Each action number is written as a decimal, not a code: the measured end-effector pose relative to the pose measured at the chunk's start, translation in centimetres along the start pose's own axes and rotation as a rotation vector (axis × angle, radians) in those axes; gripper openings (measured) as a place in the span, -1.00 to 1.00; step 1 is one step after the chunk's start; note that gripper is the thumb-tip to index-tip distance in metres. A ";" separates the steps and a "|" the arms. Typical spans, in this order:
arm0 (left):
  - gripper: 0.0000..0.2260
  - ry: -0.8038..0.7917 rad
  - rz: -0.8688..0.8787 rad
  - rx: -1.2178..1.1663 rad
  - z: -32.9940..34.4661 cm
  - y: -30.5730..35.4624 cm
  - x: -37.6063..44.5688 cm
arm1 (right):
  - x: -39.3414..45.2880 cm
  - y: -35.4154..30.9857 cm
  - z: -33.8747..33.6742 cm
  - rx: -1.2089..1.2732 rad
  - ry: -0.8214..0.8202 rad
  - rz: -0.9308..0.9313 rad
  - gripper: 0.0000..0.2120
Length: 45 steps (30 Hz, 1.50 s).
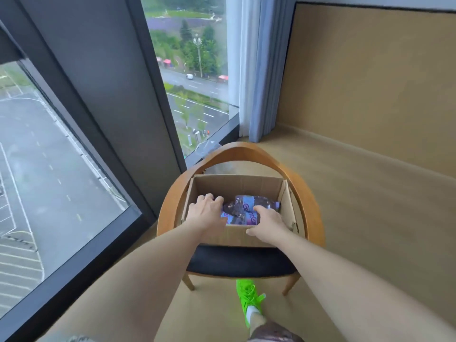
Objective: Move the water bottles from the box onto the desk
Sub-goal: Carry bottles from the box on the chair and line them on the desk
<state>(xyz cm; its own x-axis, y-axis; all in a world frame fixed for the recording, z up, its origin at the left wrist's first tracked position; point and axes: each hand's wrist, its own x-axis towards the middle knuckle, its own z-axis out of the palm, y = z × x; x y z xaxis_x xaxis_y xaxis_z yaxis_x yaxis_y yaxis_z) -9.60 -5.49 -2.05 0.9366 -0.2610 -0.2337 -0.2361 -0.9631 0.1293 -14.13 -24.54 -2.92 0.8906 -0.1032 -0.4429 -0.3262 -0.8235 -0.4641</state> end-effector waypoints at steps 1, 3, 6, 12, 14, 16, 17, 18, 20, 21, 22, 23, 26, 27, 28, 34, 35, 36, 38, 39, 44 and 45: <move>-0.56 -0.010 -0.015 0.013 -0.4 -0.3 2.0 | 2.0 0.1 -0.5 -0.002 -0.019 -0.002 -0.22; -0.60 -0.044 -0.022 0.051 -1.3 -0.5 5.7 | 5.6 0.2 -1.5 -0.036 -0.076 0.003 -0.23; -0.58 -0.082 -0.007 0.070 -2.4 -0.4 10.7 | 10.3 0.1 -3.1 -0.057 -0.144 0.032 -0.20; -0.56 -0.221 -0.037 0.004 0.5 0.5 16.2 | 17.8 0.2 -3.0 0.050 -0.252 0.149 -0.21; -0.58 -0.282 -0.010 0.013 2.4 0.5 16.6 | 18.7 0.4 -1.6 0.156 -0.278 0.244 -0.23; -0.57 -0.339 0.002 0.001 4.6 0.4 17.7 | 20.2 1.1 0.4 0.248 -0.307 0.332 -0.27; -0.56 -0.368 0.013 0.000 5.7 0.3 18.1 | 20.8 1.4 1.4 0.293 -0.311 0.382 -0.30; -0.54 -0.393 0.028 0.003 6.7 0.3 18.5 | 21.4 1.7 2.4 0.338 -0.307 0.434 -0.33; -0.51 -0.442 0.071 0.007 8.6 0.1 19.8 | 23.0 2.2 3.9 0.476 -0.252 0.556 -0.41; -0.50 -0.456 0.089 0.004 9.4 0.0 20.2 | 23.6 2.3 4.4 0.575 -0.205 0.623 -0.41; -0.49 -0.470 0.105 0.002 10.2 -0.2 20.7 | 24.4 2.5 4.9 0.686 -0.160 0.698 -0.40; -0.49 -0.493 0.122 0.002 11.2 -0.3 21.3 | 25.3 2.8 5.4 0.792 -0.119 0.782 -0.38; -0.50 -0.558 0.160 0.013 14.1 -1.1 22.4 | 27.5 3.4 7.0 1.019 -0.047 0.978 -0.43; -0.49 -0.581 0.174 0.014 15.0 -1.4 22.6 | 28.0 3.4 7.5 1.079 -0.032 1.031 -0.40; -0.47 -0.610 0.191 0.021 15.8 -1.7 22.6 | 28.4 3.4 7.8 1.133 -0.009 1.077 -0.36; -0.24 -0.776 0.325 0.210 19.5 -2.4 23.0 | 30.4 3.5 9.1 1.221 0.162 1.212 -0.19; -0.24 -0.783 0.336 0.226 19.8 -2.2 23.3 | 30.7 3.7 9.2 1.203 0.169 1.216 -0.22; -0.25 -0.789 0.343 0.237 20.0 -2.0 23.6 | 31.0 3.8 9.3 1.185 0.176 1.221 -0.27; -0.27 -0.800 0.348 0.243 20.2 -1.7 24.2 | 31.6 3.9 9.3 1.163 0.176 1.228 -0.34; -0.29 -0.806 0.353 0.238 20.3 -1.7 24.4 | 31.8 4.0 9.4 1.164 0.177 1.224 -0.32; -0.41 -0.782 0.379 0.197 20.5 -2.1 24.7 | 32.5 3.6 10.1 1.171 0.228 1.234 -0.27; -0.41 -0.780 0.373 0.201 20.4 -2.0 24.6 | 32.5 3.4 9.9 1.182 0.247 1.233 -0.34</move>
<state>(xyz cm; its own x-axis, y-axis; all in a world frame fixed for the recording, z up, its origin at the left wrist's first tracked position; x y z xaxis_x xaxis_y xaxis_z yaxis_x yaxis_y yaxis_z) 8.65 -11.32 -27.72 0.3640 -0.4604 -0.8096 -0.6007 -0.7804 0.1737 10.60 -25.18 -26.53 -0.0565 -0.4782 -0.8764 -0.7372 0.6120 -0.2864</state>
